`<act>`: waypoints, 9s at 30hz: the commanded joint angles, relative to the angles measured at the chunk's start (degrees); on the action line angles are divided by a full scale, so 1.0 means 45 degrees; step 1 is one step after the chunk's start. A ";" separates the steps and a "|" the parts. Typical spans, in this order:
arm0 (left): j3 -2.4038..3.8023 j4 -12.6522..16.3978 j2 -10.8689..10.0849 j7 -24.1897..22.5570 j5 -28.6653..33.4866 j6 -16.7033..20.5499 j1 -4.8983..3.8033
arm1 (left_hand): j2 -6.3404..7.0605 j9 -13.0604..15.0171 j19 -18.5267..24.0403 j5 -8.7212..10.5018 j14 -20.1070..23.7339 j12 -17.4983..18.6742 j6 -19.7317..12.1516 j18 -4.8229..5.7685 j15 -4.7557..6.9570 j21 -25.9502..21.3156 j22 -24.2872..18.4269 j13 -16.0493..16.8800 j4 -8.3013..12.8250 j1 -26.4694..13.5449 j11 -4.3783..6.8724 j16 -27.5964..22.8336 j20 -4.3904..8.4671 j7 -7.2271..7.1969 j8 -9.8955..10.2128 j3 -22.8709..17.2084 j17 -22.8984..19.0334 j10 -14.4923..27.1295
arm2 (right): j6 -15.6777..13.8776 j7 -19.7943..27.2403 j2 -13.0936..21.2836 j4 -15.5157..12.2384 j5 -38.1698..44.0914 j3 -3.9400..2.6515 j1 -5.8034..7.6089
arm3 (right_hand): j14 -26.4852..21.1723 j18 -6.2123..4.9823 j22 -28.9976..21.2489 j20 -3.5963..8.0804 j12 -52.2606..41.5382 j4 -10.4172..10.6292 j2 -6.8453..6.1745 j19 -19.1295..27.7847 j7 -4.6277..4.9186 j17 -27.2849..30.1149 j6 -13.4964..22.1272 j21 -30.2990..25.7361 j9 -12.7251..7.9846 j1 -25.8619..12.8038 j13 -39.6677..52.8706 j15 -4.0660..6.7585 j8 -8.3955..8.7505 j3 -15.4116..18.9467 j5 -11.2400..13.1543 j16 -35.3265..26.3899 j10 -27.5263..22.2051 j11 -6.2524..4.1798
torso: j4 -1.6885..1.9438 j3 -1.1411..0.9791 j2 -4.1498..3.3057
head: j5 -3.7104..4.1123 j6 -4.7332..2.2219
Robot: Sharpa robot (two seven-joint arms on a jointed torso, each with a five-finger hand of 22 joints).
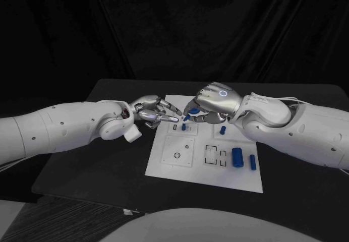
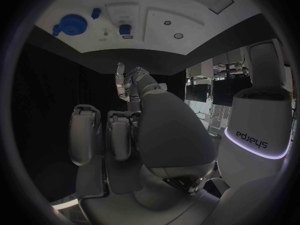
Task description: Assemble the parts on the task board
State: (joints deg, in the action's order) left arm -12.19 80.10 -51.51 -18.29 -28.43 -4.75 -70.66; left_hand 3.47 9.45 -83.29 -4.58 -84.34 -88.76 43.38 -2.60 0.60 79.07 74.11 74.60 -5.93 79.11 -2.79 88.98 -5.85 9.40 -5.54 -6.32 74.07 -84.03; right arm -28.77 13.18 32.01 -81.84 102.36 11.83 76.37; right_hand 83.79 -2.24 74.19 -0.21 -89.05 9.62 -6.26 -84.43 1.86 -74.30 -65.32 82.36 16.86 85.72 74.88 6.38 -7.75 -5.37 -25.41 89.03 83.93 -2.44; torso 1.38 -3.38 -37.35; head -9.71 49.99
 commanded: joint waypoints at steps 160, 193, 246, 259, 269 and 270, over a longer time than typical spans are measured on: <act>0.0004 0.0927 -0.1381 0.2595 -0.5111 0.1305 -0.1864 | -0.0464 -0.0492 -0.0236 -0.0548 -0.1257 -0.0276 0.1033 -0.0003 -0.0063 -0.0089 0.2763 0.3421 -0.1261 0.0765 -0.0097 0.0226 -0.0033 -0.0294 -0.1391 0.1385 0.3540 -0.1327 | 0.2278 -0.0550 -0.5230 0.7764 0.7085 -0.0024 -0.0653 | 0.1381 0.0221 0.3144 -0.0251 -0.0211 -0.0752 0.0720 -0.0569 -0.0851 -0.3488 0.1154 0.0592 0.0468 -0.1133 0.3360 -0.0286 0.0792 -0.0245 0.0906 0.0215 0.1348 0.0003 | 0.1325 0.0783 -0.0077 | 0.0631 0.0001; 0.0002 0.0823 -0.1304 0.2785 -0.5111 0.0997 -0.1859 | -0.0463 -0.0502 -0.0221 -0.0585 -0.1257 -0.0276 0.1077 -0.0011 -0.0055 -0.0122 0.2753 0.3421 -0.1256 0.0796 -0.0086 0.0226 -0.0027 -0.0305 -0.1406 0.1396 0.3540 -0.1327 | 0.2172 -0.0578 -0.5136 0.7731 0.7085 -0.0023 -0.0659 | 0.1381 0.0220 0.3143 -0.0257 -0.0211 -0.0971 0.0552 -0.0565 -0.1337 -0.3488 0.2777 0.0599 -0.0001 -0.1314 0.3360 -0.0298 0.0954 -0.0373 0.1534 0.0215 0.1348 0.0019 | 0.1319 0.0788 -0.0073 | 0.0641 0.0001; 0.0010 0.0111 0.0334 0.5505 -0.6193 0.1064 -0.1922 | -0.1000 -0.0408 -0.0144 -0.1862 -0.1257 -0.0276 0.2053 -0.0070 0.0163 -0.0382 0.2681 0.3421 -0.2382 -0.1209 0.0167 0.0226 0.0183 -0.0621 -0.2052 0.2232 0.3540 -0.1327 | -0.1416 -0.3636 0.3409 -0.0860 0.5246 -0.0010 0.2608 | 0.1381 0.0450 0.3451 -0.0037 -0.0211 0.1510 0.0803 -0.1140 -0.0671 -0.3488 0.0442 0.1522 0.0857 -0.3765 0.3360 0.0080 -0.2312 0.0257 0.2621 0.0215 0.1348 -0.0297 | 0.1127 0.0670 0.0025 | 0.1114 0.0001; 0.0019 -0.0955 0.1887 1.0324 -0.7127 -0.4656 -0.3467 | -0.1912 0.1195 -0.0192 -0.0509 -0.1257 -0.0276 0.3211 -0.0065 0.0588 -0.0396 0.2681 0.3421 -0.2376 -0.3943 0.0656 0.0226 0.0576 -0.1178 -0.3266 0.3088 0.3540 -0.1327 | -0.0995 -0.4338 0.4125 -0.2121 0.0668 -0.0004 0.1736 | 0.1381 0.0401 0.3388 0.0225 -0.0211 0.1548 0.1004 -0.1039 -0.0586 -0.3488 0.1204 0.1361 0.4651 -0.4724 0.3360 0.0251 -0.4299 -0.0007 0.2534 0.0215 0.1348 -0.0432 | 0.0753 0.0481 0.0191 | 0.2100 0.0001; 0.0022 -0.2914 0.3772 1.1627 -0.7194 -0.6182 -0.3817 | -0.1877 0.1872 -0.0271 -0.0410 -0.1257 -0.0276 0.3958 -0.0054 0.0823 -0.0355 0.2690 0.3421 -0.2324 -0.4086 0.0917 0.0226 0.0791 -0.1444 -0.3397 0.3173 0.3540 -0.1327 | -0.1500 -0.3701 0.4294 -0.2224 -0.0292 -0.0002 0.0685 | 0.1381 0.0372 0.3349 0.0328 -0.0211 0.1547 0.0923 -0.0981 -0.0660 -0.3488 0.1413 0.1261 0.6296 -0.4172 0.3360 0.0350 -0.5218 -0.0234 0.2073 0.0215 0.1348 -0.0459 | -0.0034 -0.0086 0.0226 | 0.1535 0.0001; 0.0022 -0.3099 0.3943 1.1595 -0.7196 -0.6071 -0.3822 | -0.1875 0.1876 -0.0267 -0.0411 -0.1257 -0.0276 0.3959 -0.0056 0.0825 -0.0364 0.2688 0.3421 -0.2324 -0.4086 0.0918 0.0226 0.0793 -0.1445 -0.3396 0.3174 0.3540 -0.1327 | -0.1553 -0.3645 0.4341 -0.2248 -0.0316 -0.0002 0.0600 | 0.1381 0.0370 0.3346 0.0335 -0.0211 0.1547 0.0912 -0.0975 -0.0661 -0.3488 0.1481 0.1252 0.6422 -0.4142 0.3360 0.0357 -0.5269 -0.0247 0.2048 0.0215 0.1348 -0.0466 | -0.0148 -0.0161 0.0210 | 0.1399 0.0001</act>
State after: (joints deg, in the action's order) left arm -12.17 66.94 -34.34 30.96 -60.08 -28.53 -87.70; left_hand -5.13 16.83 -83.19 -7.48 -83.94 -88.76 60.33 -2.62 3.29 77.54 74.11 74.63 -16.42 61.61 0.72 88.98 -2.45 2.78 -20.08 5.76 74.07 -83.43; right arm -33.82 -3.74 51.31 -91.63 103.84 11.85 79.49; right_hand 84.38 -2.22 74.19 0.84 -89.05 16.67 -2.26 -83.65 -0.90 -74.30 -59.85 88.13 44.85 65.61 74.88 7.63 -30.56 -4.20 -15.30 89.03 83.93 -3.92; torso 2.69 -2.83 -36.30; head -2.02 49.99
